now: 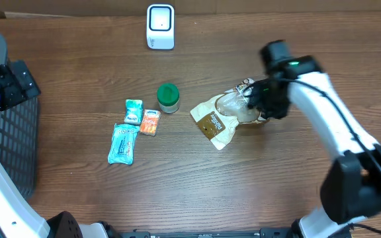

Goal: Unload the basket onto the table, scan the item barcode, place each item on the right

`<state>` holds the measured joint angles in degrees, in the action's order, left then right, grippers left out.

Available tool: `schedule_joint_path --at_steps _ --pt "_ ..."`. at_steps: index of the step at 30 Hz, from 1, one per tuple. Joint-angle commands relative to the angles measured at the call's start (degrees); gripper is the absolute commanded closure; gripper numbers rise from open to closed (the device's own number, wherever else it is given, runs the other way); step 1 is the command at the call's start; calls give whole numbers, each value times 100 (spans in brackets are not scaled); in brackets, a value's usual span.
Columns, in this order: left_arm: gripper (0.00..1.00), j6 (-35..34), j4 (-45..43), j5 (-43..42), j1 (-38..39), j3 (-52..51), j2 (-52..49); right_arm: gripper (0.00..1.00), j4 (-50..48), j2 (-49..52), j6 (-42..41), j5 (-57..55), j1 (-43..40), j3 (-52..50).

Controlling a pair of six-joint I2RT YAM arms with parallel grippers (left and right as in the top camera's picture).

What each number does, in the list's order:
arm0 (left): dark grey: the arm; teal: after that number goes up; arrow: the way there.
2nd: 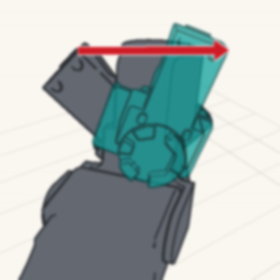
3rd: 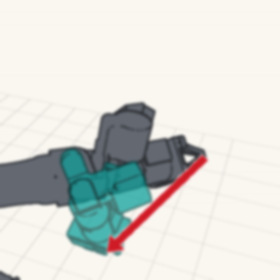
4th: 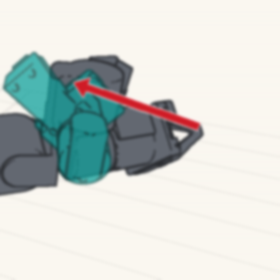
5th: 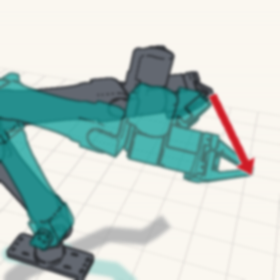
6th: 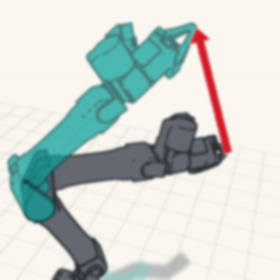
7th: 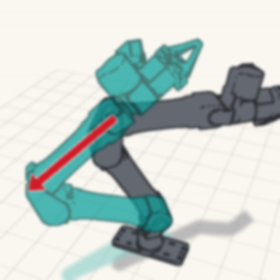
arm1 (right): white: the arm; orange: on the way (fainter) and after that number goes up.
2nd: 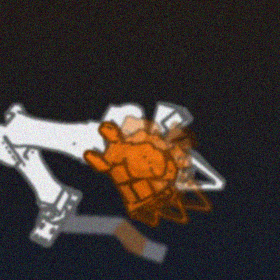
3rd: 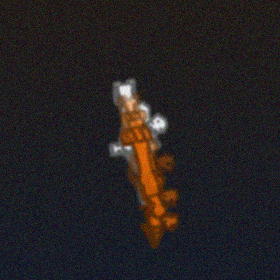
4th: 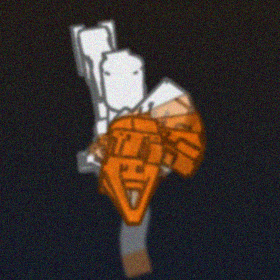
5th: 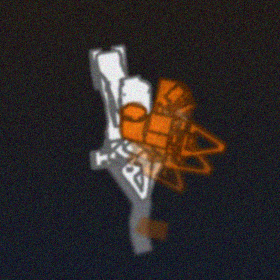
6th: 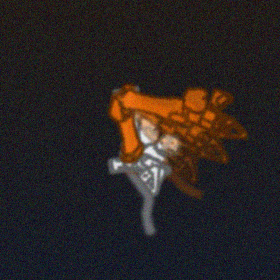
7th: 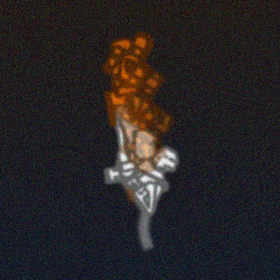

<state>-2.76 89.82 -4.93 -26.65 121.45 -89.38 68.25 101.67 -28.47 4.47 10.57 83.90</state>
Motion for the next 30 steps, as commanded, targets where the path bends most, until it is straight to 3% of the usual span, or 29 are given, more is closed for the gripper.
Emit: schedule_joint_path --at_steps 1,11,17,22,30 --pt "1 87 -4 -63 7 57 13 49 -61 59 -44 9 -236 -260" --pt "1 87 -4 -63 7 57 13 49 -1228 103 -72 -750 -313 -1676" --pt "1 87 -4 -63 7 57 13 57 -2391 133 -138 -741 -315 -2323" --pt "1 87 -4 -63 7 57 13 58 -3449 133 -109 -737 -315 -2496" --pt "0 87 -4 -63 7 57 13 57 -5633 133 411 938 -315 -2490"
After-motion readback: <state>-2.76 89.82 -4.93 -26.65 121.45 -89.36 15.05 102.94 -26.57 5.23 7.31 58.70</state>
